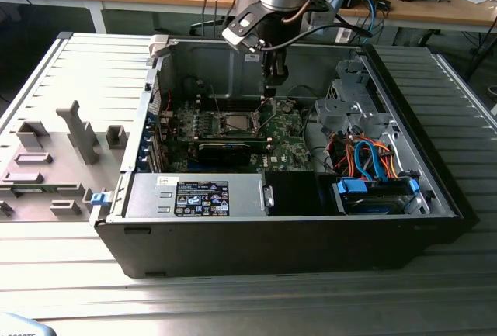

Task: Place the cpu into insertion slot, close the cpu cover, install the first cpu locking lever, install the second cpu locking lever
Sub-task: 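Close the cpu cover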

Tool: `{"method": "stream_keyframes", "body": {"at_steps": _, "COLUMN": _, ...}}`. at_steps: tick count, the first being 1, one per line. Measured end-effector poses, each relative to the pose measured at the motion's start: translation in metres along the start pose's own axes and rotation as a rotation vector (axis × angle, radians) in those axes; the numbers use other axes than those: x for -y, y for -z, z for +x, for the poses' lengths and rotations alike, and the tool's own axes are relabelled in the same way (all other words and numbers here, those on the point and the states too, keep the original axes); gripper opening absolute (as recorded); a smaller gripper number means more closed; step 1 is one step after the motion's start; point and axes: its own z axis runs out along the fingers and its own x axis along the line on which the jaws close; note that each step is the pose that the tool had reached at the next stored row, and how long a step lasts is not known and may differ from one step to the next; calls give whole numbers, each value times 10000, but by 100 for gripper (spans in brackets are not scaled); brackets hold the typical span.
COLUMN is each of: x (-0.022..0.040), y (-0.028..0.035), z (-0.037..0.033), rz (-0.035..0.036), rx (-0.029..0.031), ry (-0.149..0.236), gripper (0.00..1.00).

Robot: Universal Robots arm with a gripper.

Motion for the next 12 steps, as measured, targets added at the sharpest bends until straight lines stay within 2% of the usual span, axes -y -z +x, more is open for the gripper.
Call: {"method": "stream_keyframes", "body": {"at_steps": 12, "x": -101, "y": -17, "z": -5, "rz": 1, "rx": -1, "ry": 0, "gripper": 11}}
